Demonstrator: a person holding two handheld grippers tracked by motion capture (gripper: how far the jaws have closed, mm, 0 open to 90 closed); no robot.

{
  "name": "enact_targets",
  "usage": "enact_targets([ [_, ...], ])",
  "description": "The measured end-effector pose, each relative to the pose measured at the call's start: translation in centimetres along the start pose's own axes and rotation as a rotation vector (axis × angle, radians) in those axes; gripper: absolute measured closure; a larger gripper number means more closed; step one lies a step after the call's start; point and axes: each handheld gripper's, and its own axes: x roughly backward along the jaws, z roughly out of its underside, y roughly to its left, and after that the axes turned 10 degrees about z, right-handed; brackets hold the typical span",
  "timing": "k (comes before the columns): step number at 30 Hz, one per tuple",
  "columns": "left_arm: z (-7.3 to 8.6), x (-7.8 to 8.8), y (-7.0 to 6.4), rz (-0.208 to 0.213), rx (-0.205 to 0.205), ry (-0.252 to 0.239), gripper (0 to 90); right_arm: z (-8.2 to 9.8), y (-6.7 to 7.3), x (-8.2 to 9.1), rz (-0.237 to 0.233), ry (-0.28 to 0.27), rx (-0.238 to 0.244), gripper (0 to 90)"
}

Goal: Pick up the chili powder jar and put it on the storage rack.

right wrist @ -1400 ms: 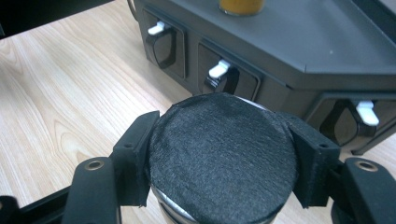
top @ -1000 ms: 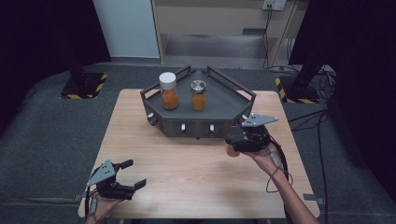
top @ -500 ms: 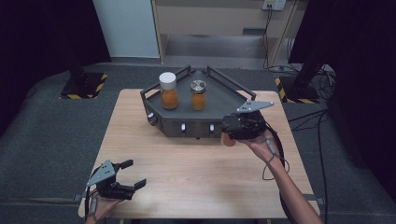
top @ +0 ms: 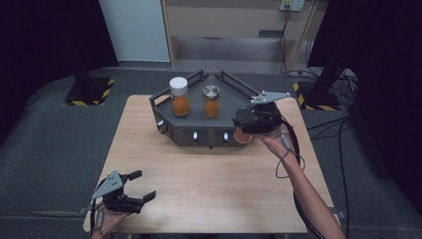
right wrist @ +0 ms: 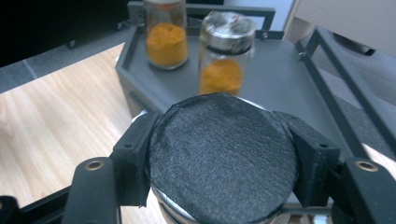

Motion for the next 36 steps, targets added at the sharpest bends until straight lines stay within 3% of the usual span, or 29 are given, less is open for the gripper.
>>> enact_targets([
  [17,0.0,0.0,0.0,0.0,0.004,0.0,3.3,-2.5,-1.0,-1.7,0.044,-0.016,-0.041,34.8],
  [36,0.1,0.0,0.1,0.002,0.005,-0.003,3.4,-3.5,-2.2,-6.0,0.145,-0.007,-0.106,34.8],
])
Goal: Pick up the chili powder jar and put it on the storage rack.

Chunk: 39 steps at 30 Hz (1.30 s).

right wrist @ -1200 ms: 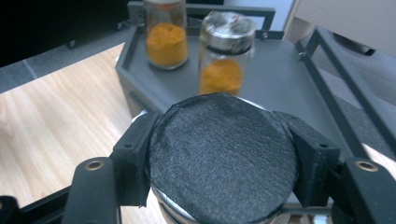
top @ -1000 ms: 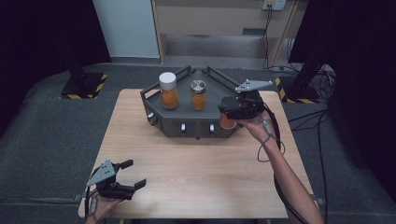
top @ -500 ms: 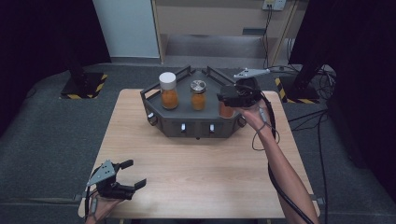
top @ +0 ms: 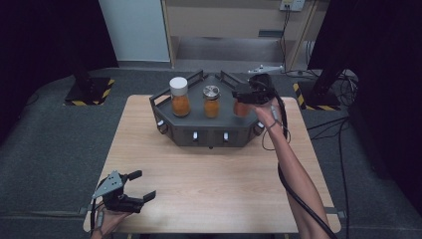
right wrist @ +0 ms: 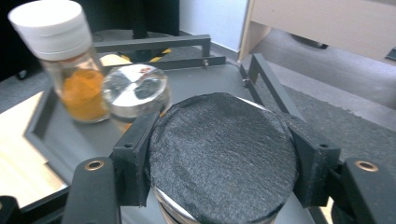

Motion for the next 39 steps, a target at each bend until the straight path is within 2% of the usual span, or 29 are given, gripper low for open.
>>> enact_targets([
  [8,0.0,0.0,0.1,0.003,0.0,-0.001,3.5,0.5,0.2,-1.8,0.032,0.006,-0.016,34.7],
  [18,0.0,0.1,0.1,0.004,0.001,-0.003,3.5,1.3,0.1,-3.3,0.044,0.015,-0.027,34.8],
  [39,0.0,0.1,0.1,0.004,-0.001,-0.002,3.6,2.4,-0.3,-4.6,0.047,0.02,-0.063,34.7],
])
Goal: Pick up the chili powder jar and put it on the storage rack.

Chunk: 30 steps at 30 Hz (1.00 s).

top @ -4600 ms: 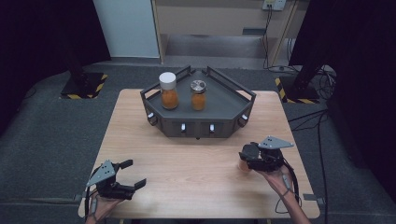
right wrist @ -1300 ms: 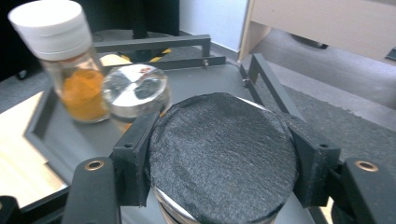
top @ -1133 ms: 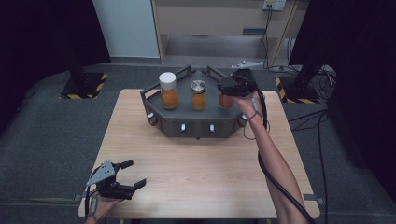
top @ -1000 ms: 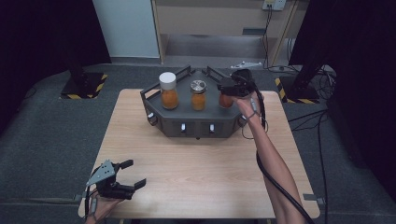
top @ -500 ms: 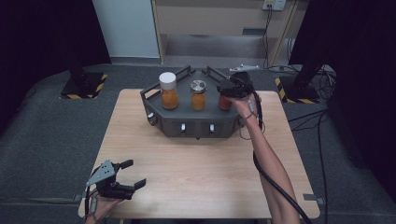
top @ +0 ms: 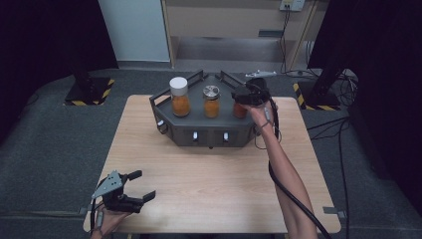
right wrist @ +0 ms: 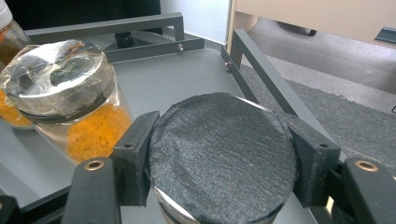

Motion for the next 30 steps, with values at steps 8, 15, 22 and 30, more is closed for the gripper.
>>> enact_targets([
  [8,0.0,0.0,0.0,0.001,0.0,0.0,3.6,0.3,0.1,-0.2,0.004,-0.009,-0.001,34.6],
  [15,0.0,0.0,0.0,0.001,-0.001,-0.002,3.6,0.4,0.1,-0.1,0.0,-0.01,-0.004,34.1],
  [22,0.0,0.0,0.0,0.001,-0.001,-0.001,3.6,0.3,0.2,0.7,0.035,-0.027,0.005,21.7],
  [30,0.0,-0.1,0.0,0.001,-0.003,0.001,3.6,0.2,-0.9,2.6,0.009,-0.091,0.012,12.1],
])
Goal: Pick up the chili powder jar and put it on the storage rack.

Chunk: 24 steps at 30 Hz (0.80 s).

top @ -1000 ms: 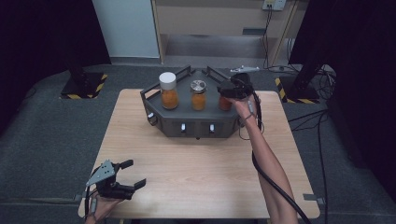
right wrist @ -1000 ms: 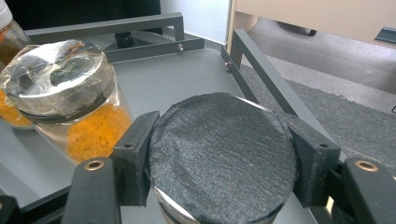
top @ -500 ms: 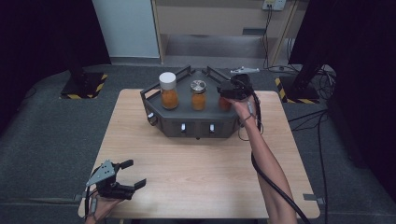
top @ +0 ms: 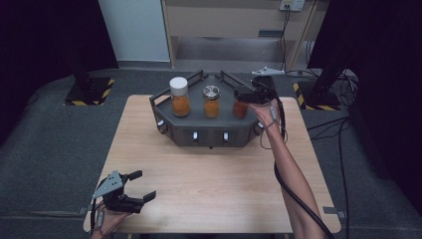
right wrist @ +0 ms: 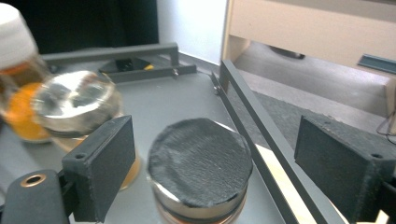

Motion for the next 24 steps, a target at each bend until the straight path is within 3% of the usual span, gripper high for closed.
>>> enact_targets([
  [12,0.0,0.0,0.0,0.0,-0.001,0.001,3.5,-1.1,0.0,3.7,-0.05,-0.061,0.059,11.8],
  [24,0.0,0.0,0.0,-0.001,0.001,-0.002,3.6,0.6,0.0,7.8,-0.122,-0.102,0.095,11.7],
])
